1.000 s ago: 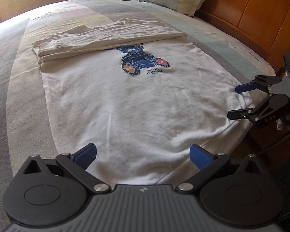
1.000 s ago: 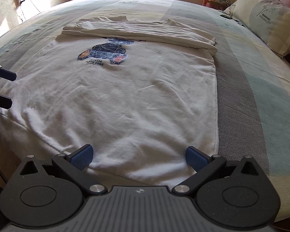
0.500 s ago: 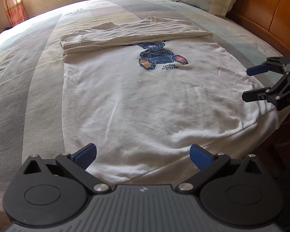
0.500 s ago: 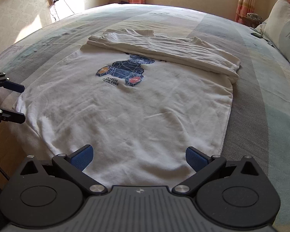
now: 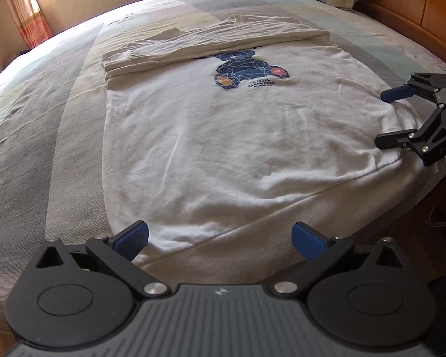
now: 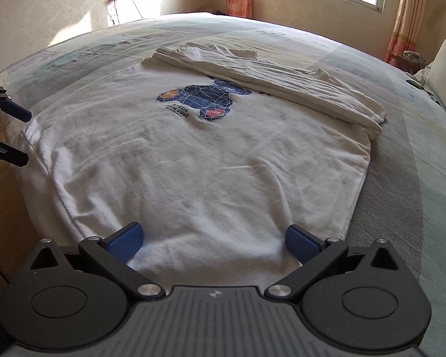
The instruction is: Fold clothes
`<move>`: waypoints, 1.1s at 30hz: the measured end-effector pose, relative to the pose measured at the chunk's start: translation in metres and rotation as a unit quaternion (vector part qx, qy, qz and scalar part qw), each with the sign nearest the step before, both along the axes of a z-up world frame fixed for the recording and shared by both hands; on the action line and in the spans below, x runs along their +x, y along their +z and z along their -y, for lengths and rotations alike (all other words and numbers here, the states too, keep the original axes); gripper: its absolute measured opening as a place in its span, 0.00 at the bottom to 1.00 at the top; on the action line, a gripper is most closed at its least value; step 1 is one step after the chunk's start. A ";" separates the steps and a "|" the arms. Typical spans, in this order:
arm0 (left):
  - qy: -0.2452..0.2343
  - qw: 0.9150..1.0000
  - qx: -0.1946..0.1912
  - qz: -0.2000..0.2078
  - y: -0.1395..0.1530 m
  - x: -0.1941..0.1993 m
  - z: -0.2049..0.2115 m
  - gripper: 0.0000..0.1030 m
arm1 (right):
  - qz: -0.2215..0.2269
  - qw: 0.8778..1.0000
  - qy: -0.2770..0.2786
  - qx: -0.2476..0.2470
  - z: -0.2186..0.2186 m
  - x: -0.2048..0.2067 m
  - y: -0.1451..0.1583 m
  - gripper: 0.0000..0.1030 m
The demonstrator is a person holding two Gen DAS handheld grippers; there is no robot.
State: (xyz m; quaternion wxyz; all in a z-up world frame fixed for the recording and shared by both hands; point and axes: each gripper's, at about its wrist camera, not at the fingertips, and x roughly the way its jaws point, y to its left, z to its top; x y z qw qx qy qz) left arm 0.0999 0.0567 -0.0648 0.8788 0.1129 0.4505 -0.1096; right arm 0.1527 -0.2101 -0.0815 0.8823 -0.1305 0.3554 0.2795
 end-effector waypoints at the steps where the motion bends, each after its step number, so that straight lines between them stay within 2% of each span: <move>1: -0.013 1.000 0.008 0.007 -0.002 -0.003 0.003 0.99 | 0.006 1.000 -0.003 0.003 0.001 -0.002 -0.001 1.00; 4: -0.052 0.998 0.032 0.028 -0.006 -0.013 0.013 0.99 | 0.022 1.000 -0.012 0.009 0.002 -0.009 -0.003 1.00; 7: -0.103 0.990 0.064 0.073 -0.005 -0.026 0.027 0.99 | 0.042 0.999 -0.015 0.010 0.002 -0.015 -0.005 1.00; 9: -0.147 0.980 0.086 0.106 -0.008 -0.035 0.038 0.99 | 0.056 0.998 -0.018 0.001 -0.001 -0.021 -0.005 1.00; 12: -0.201 0.962 0.113 0.143 -0.016 -0.046 0.054 0.99 | 0.102 0.994 -0.007 -0.034 -0.010 -0.035 -0.003 1.00; 16: -0.237 0.945 0.140 0.178 -0.031 -0.053 0.069 0.99 | 0.174 0.980 0.031 -0.088 -0.028 -0.064 0.007 1.00; 20: -0.253 0.927 0.179 0.210 -0.047 -0.056 0.080 0.99 | 0.200 0.971 0.085 -0.100 -0.043 -0.090 0.011 1.00; 22: -0.244 0.928 0.187 0.211 -0.050 -0.052 0.081 0.99 | 0.218 0.958 0.108 -0.150 -0.056 -0.101 0.000 1.00; 24: -0.235 0.930 0.181 0.215 -0.048 -0.053 0.081 0.99 | 0.246 0.939 0.133 -0.199 -0.069 -0.114 -0.012 1.00; 28: -0.231 0.929 0.162 0.241 -0.033 -0.061 0.077 0.99 | 0.293 0.905 0.158 -0.264 -0.088 -0.130 -0.032 1.00; 29: -0.228 0.927 0.162 0.251 -0.030 -0.063 0.076 0.99 | 0.297 0.901 0.160 -0.273 -0.091 -0.131 -0.036 1.00; 33: -0.211 0.924 0.153 0.281 -0.015 -0.065 0.070 0.99 | 0.305 0.894 0.151 -0.291 -0.099 -0.129 -0.038 1.00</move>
